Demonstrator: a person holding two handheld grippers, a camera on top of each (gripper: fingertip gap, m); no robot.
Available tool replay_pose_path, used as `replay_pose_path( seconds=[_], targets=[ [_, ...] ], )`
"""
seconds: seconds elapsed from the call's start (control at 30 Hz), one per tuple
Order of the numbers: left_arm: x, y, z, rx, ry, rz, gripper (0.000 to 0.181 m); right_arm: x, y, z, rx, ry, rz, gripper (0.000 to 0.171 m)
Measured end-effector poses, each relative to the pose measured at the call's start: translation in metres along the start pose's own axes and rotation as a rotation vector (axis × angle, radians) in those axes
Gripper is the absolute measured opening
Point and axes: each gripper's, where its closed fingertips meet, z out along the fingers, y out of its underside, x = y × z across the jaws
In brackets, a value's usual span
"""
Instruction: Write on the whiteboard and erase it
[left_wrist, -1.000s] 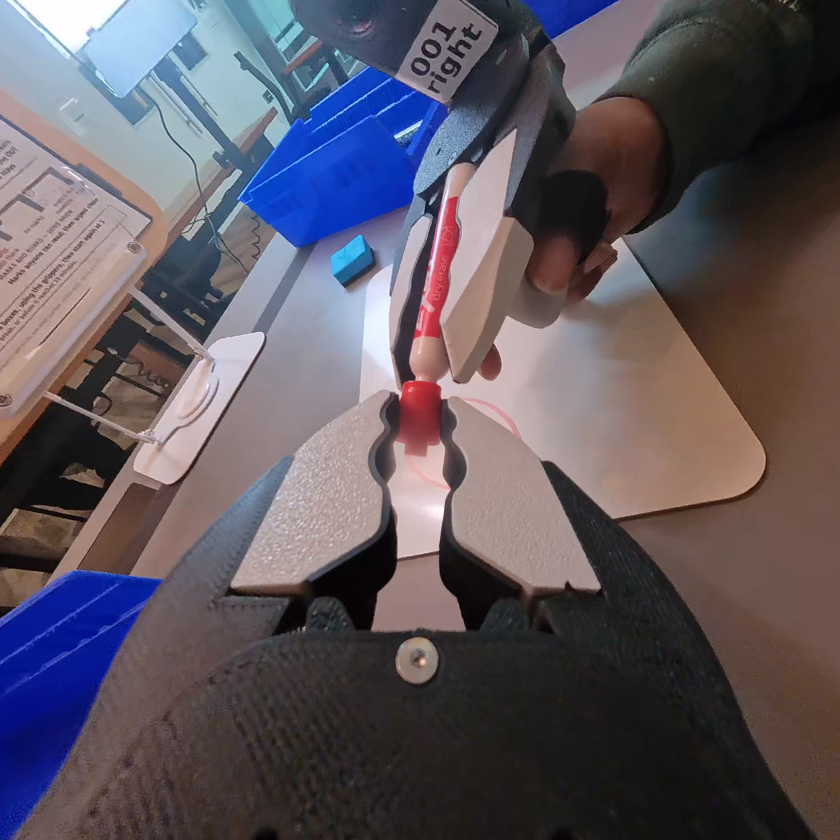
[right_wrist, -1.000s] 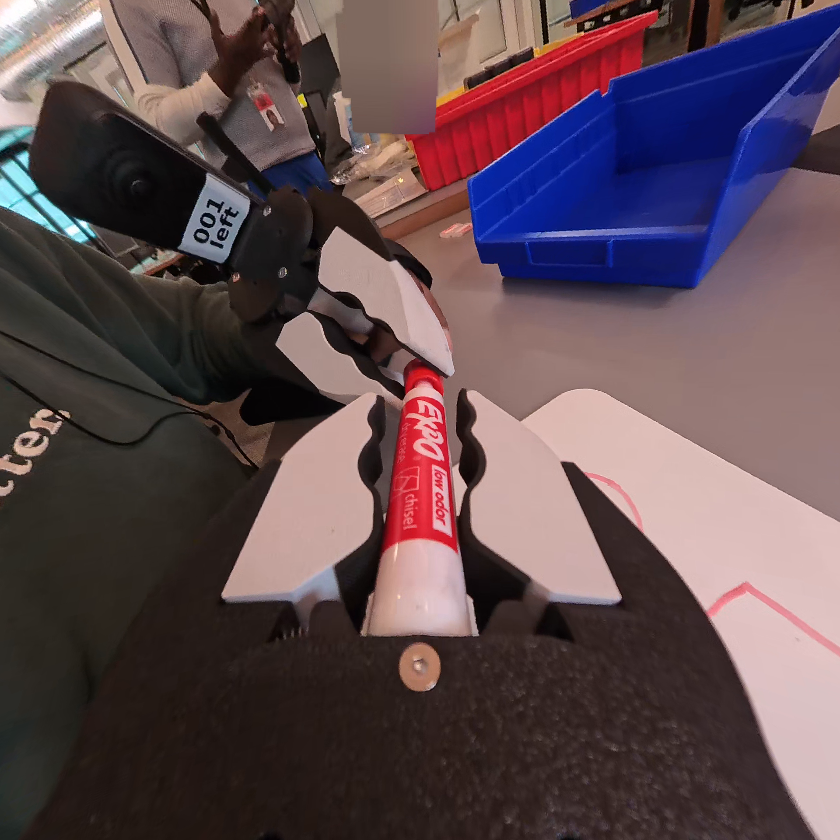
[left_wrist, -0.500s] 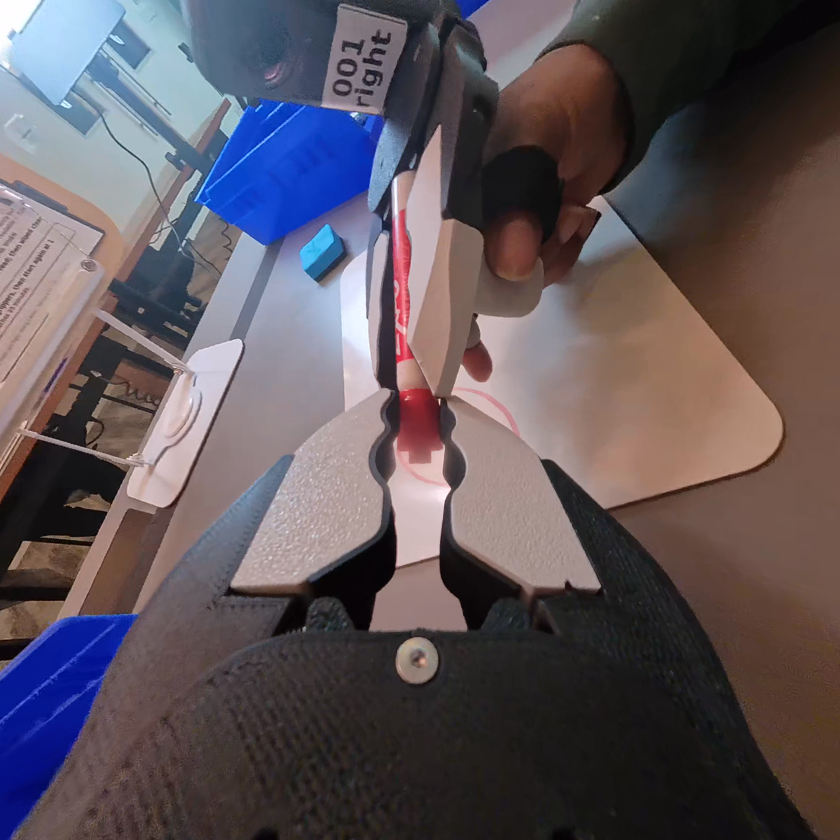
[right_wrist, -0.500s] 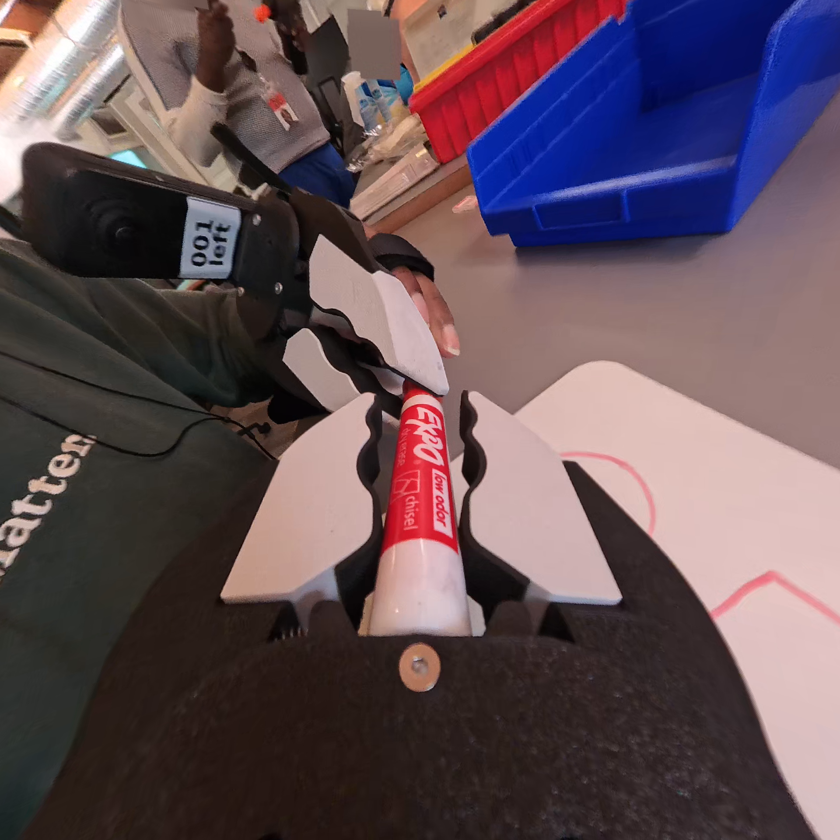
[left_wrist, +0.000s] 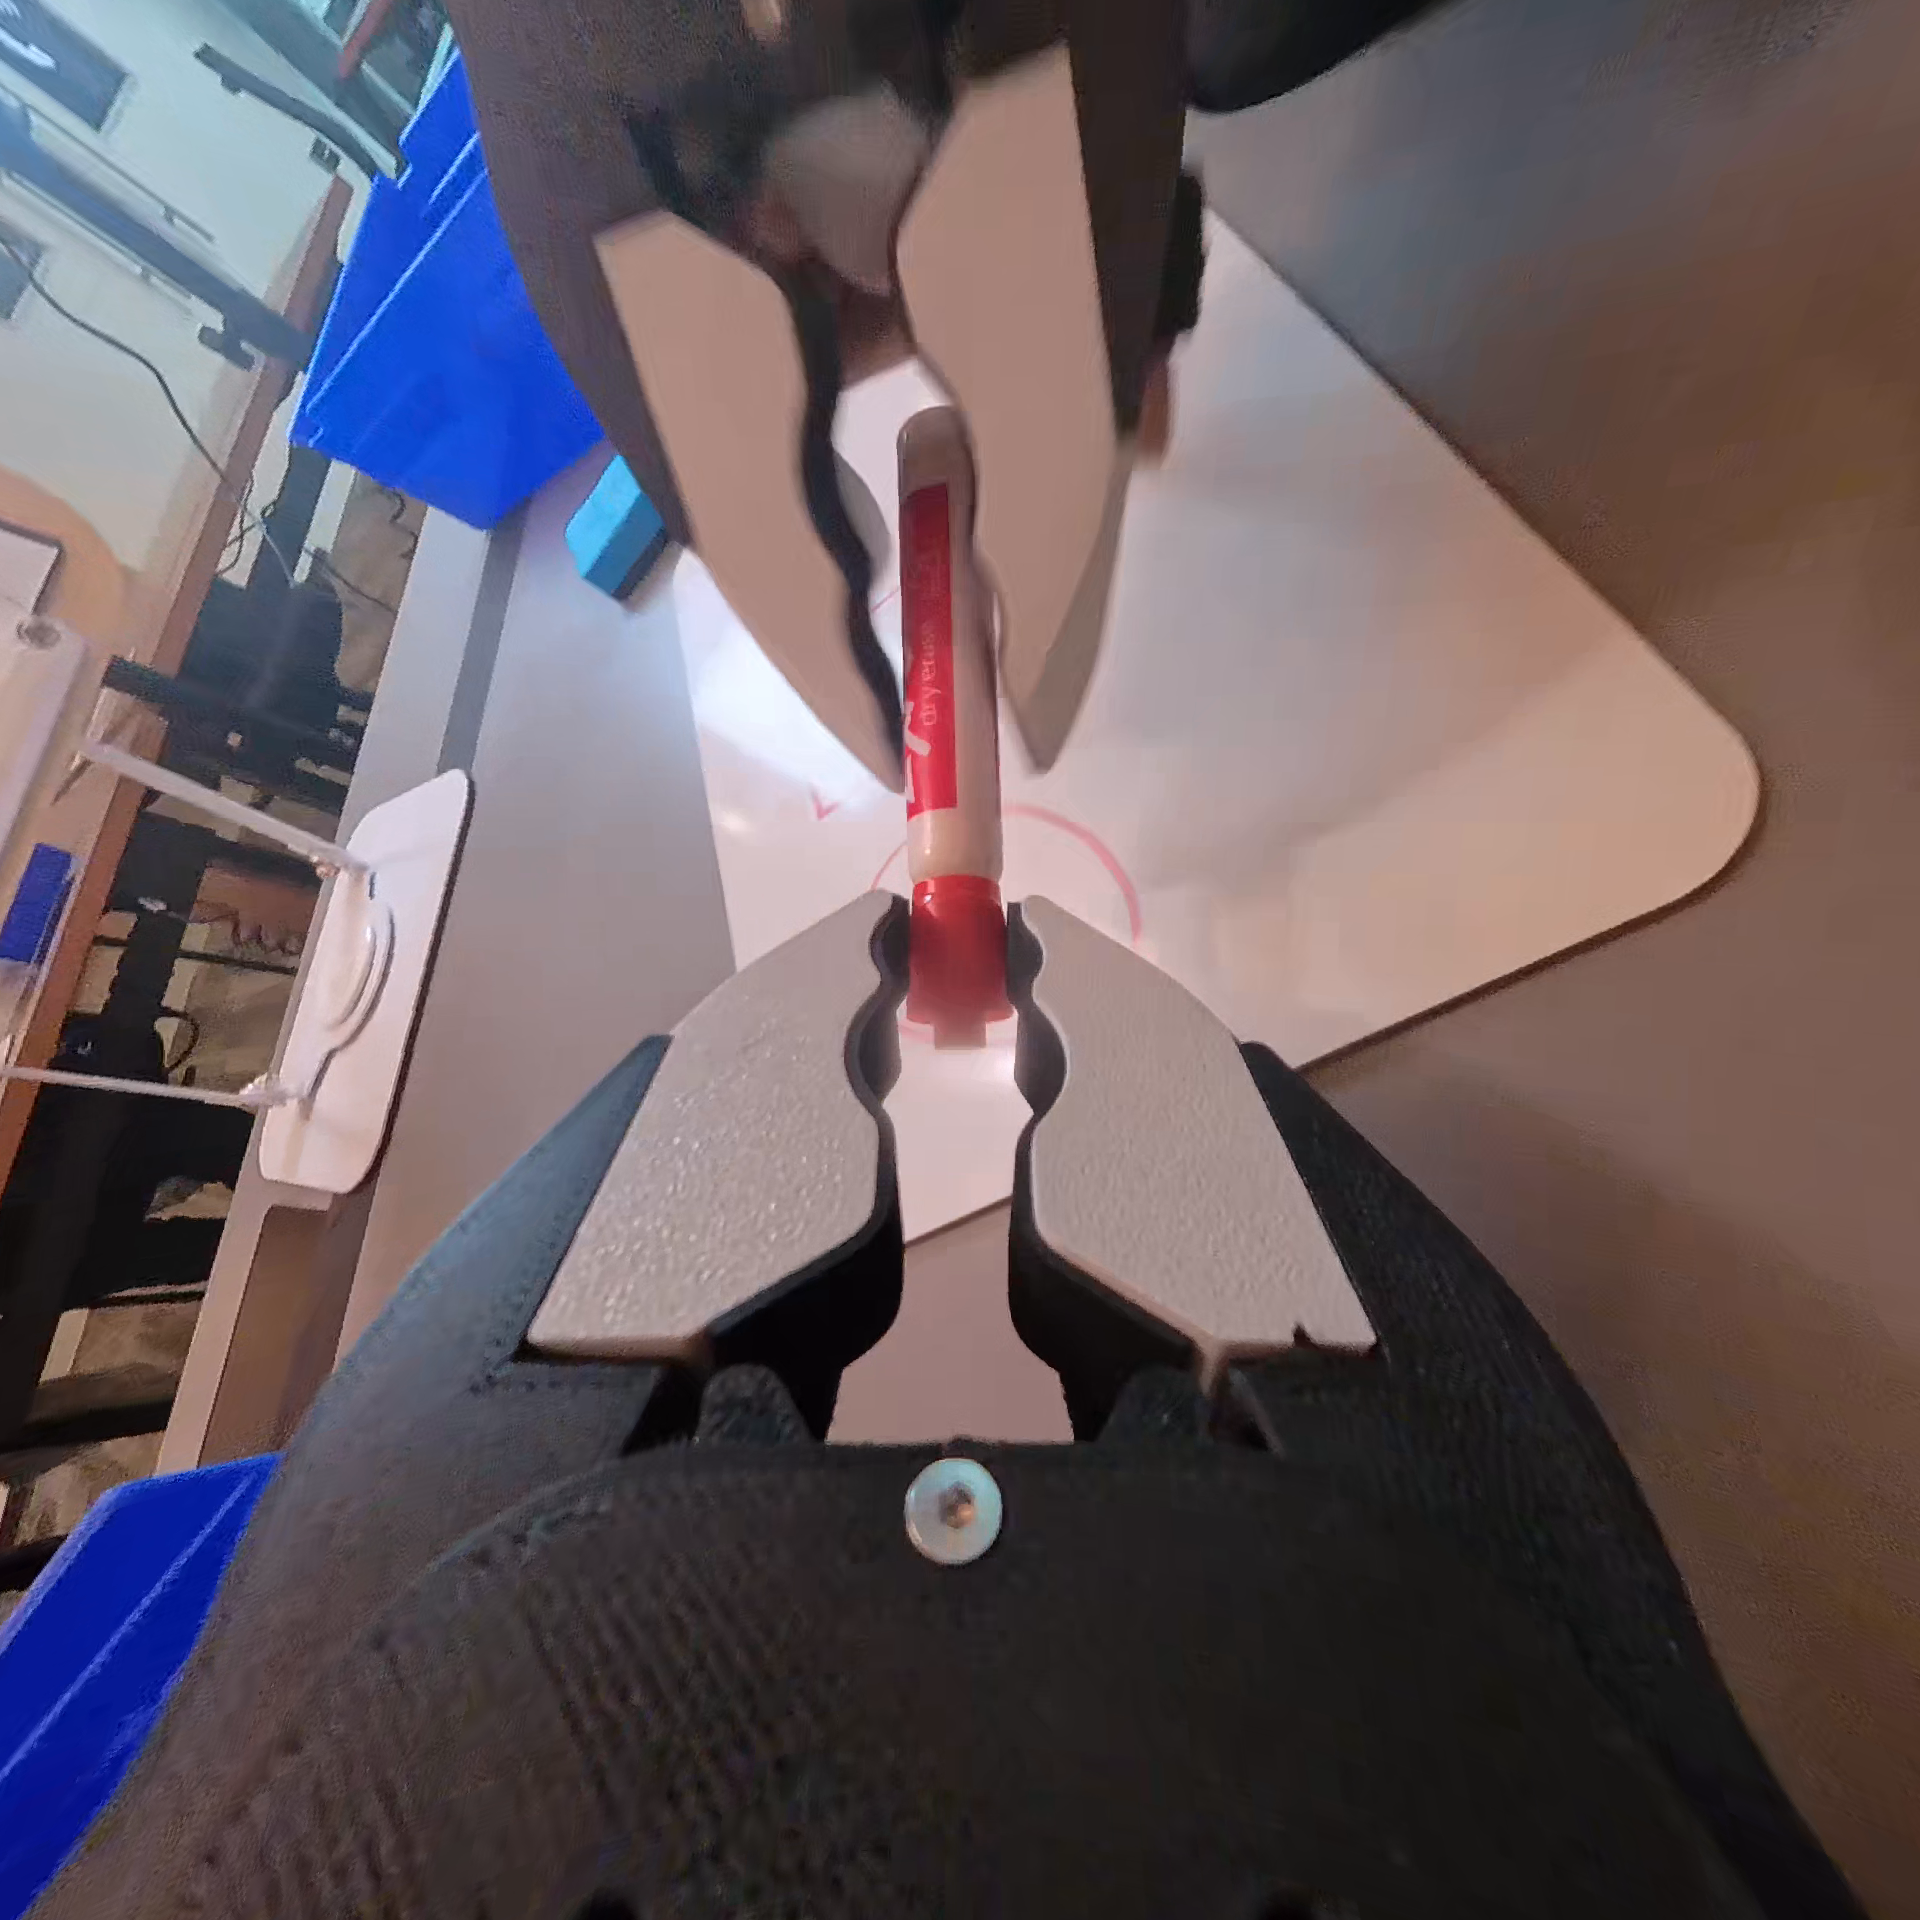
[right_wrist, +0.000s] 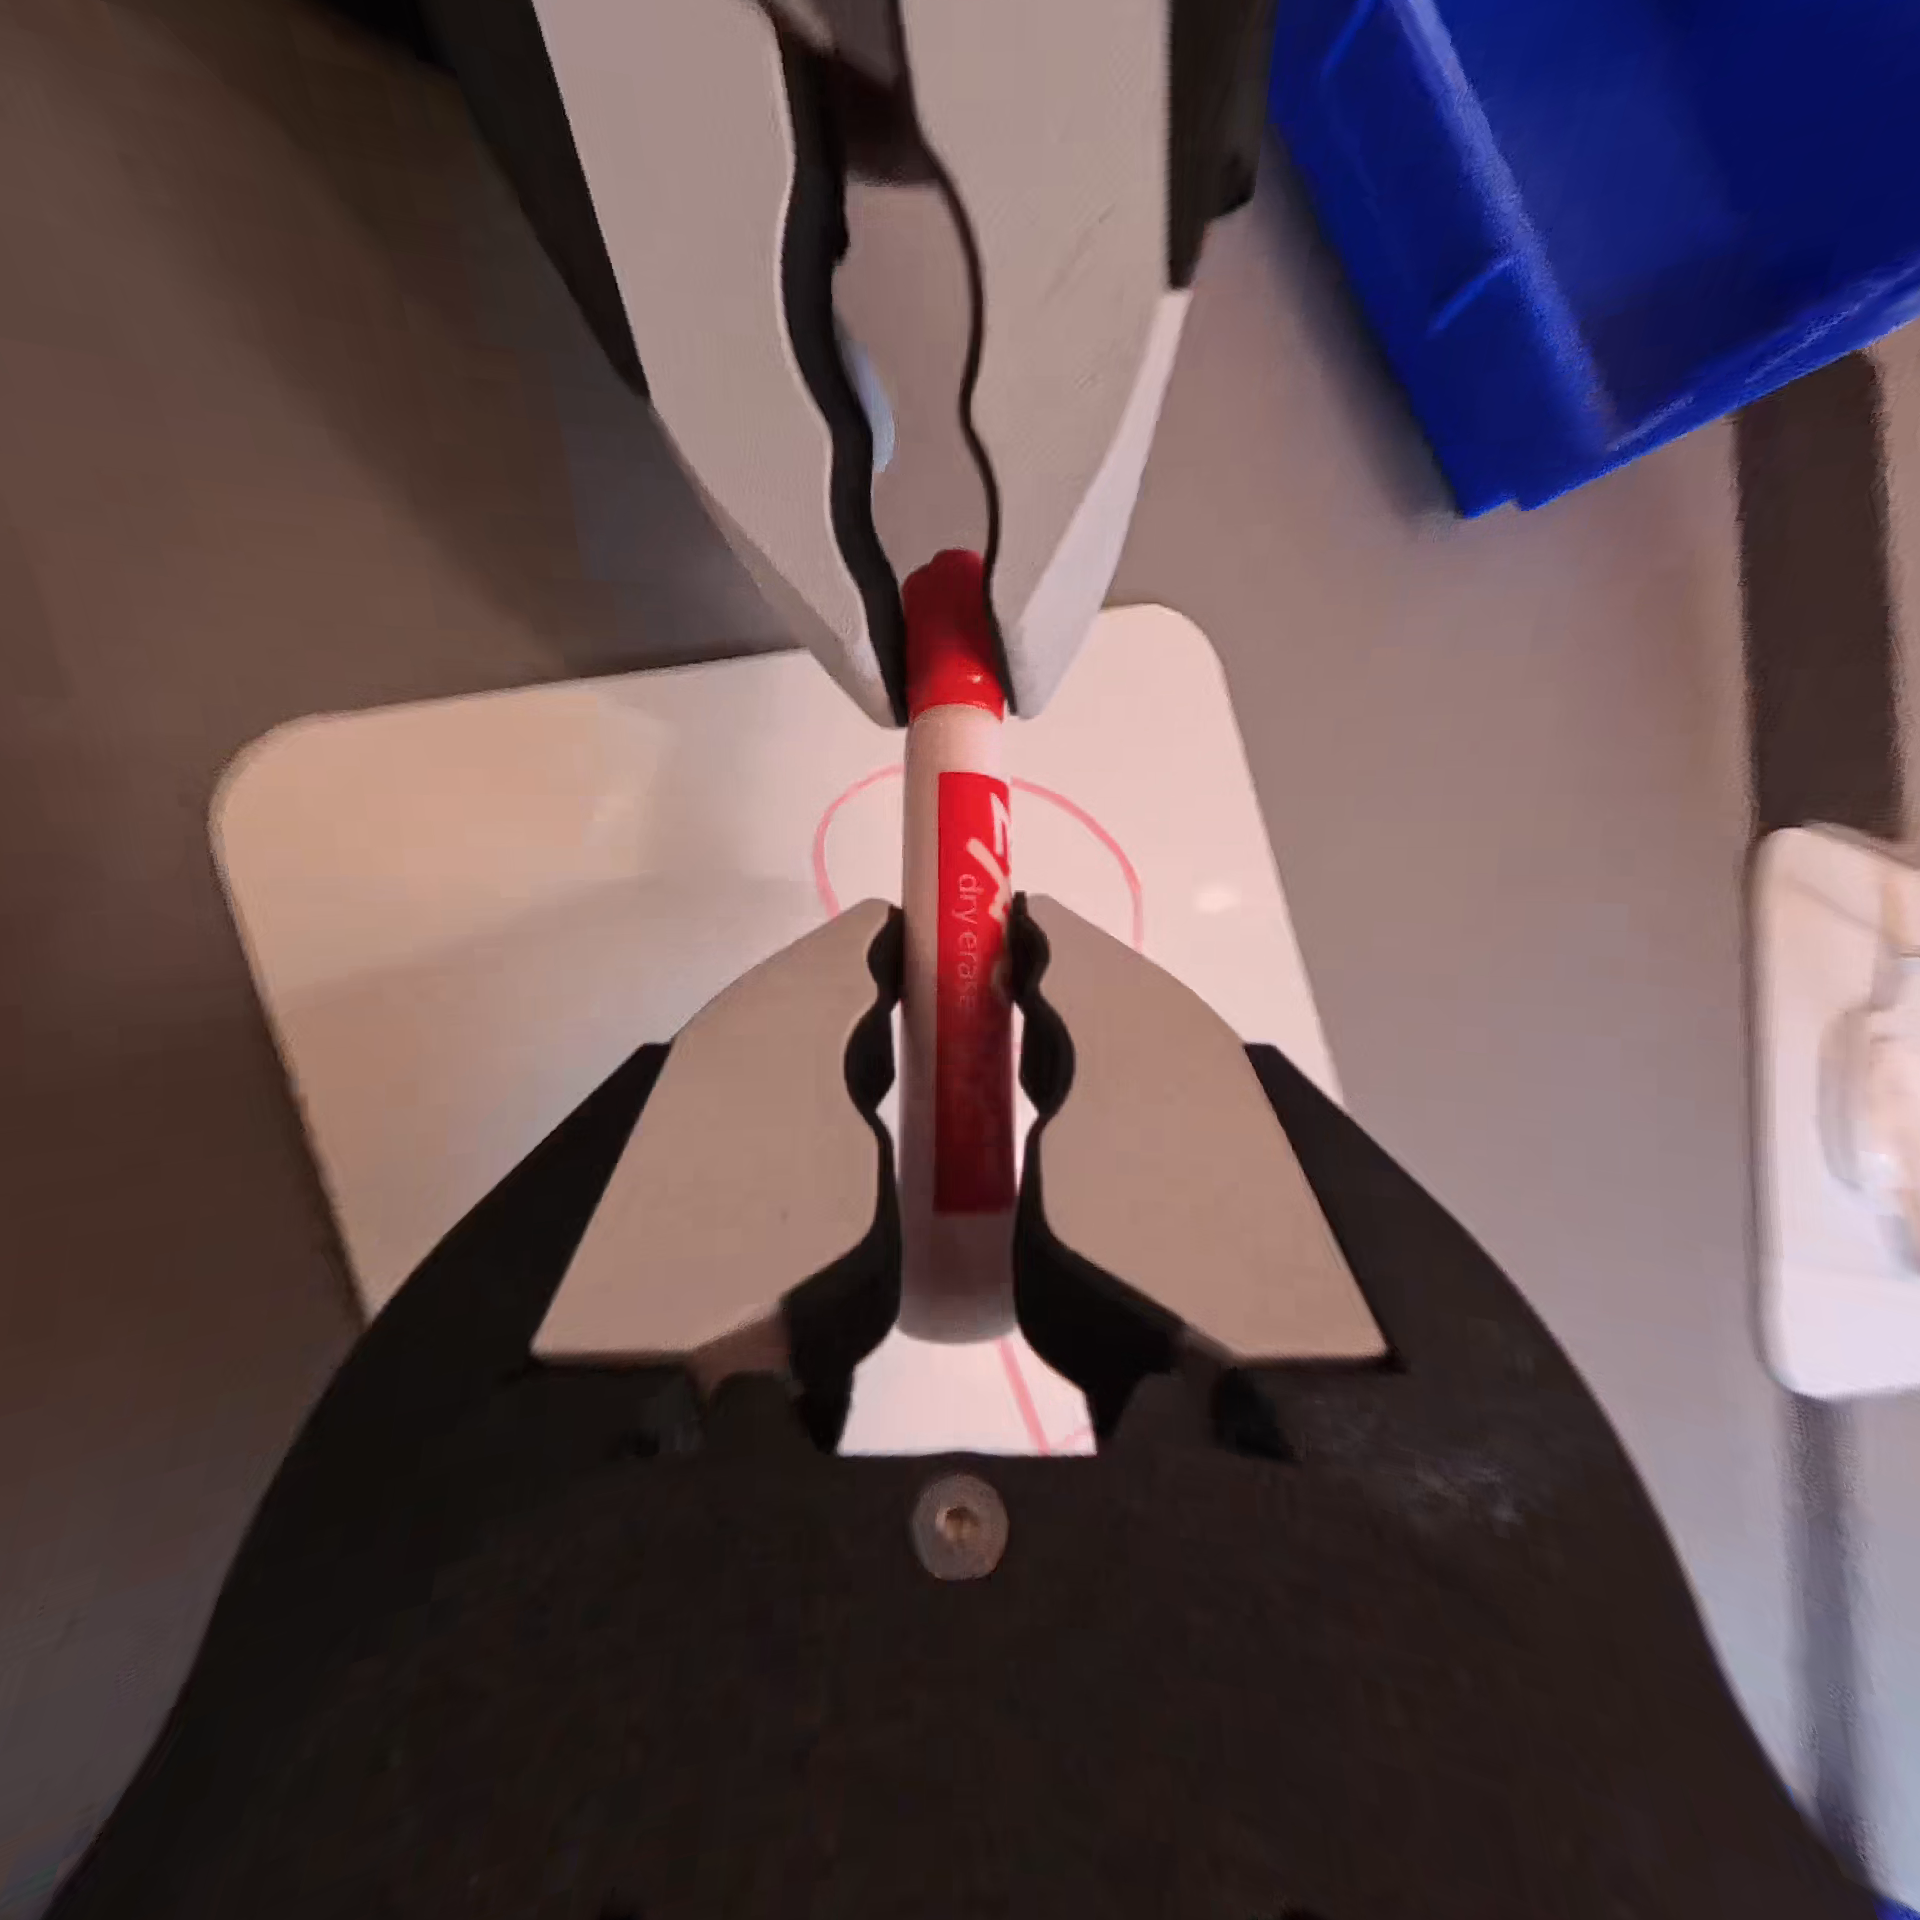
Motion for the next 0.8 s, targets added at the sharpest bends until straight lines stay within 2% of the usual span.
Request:
replay_pose_path(
  seconds=[0.07, 0.17, 0.23, 0.3, 0.37, 0.47, 0.53, 0.63, 0.7, 0.73, 0.8],
  targets=[
    [-0.001, -0.001, -0.002, 0.000, -0.019, 0.014, 0.018, 0.002, -0.001, 0.000, -0.013, 0.039, -0.048, 0.019],
    [-0.017, -0.006, -0.012, 0.080, -0.096, -0.106, 0.020, 0.015, -0.008, -0.017, 0.088, 0.027, 0.067, 0.019],
    [-0.034, -0.007, -0.027, 0.157, -0.141, -0.218, 0.021, 0.045, -0.001, -0.038, 0.141, 0.117, 0.163, 0.019],
    [-0.047, -0.005, -0.040, 0.244, -0.147, -0.364, 0.017, 0.096, 0.022, -0.081, 0.183, 0.298, 0.297, 0.019],
    [-0.055, 0.002, -0.047, 0.284, -0.156, -0.456, 0.013, 0.158, 0.066, -0.145, 0.208, 0.544, 0.476, 0.019],
    [-0.061, 0.010, -0.049, 0.294, -0.171, -0.505, 0.007, 0.220, 0.184, -0.225, 0.085, 0.810, 0.810, 0.019],
    [-0.061, 0.011, -0.047, 0.296, -0.155, -0.528, 0.003, 0.226, 0.266, -0.239, -0.046, 0.839, 1.021, 0.019],
    [-0.057, 0.013, -0.043, 0.271, -0.148, -0.509, 0.001, 0.212, 0.346, -0.226, -0.134, 0.813, 1.221, 0.020],
    [-0.053, 0.016, -0.040, 0.250, -0.146, -0.500, 0.000, 0.205, 0.377, -0.219, -0.181, 0.844, 1.274, 0.023],
    [-0.052, 0.017, -0.038, 0.244, -0.143, -0.499, 0.000, 0.206, 0.385, -0.223, -0.192, 0.896, 1.268, 0.033],
    [-0.051, 0.020, -0.034, 0.234, -0.137, -0.510, 0.000, 0.219, 0.382, -0.249, -0.123, 1.063, 1.211, 0.038]
  ],
)
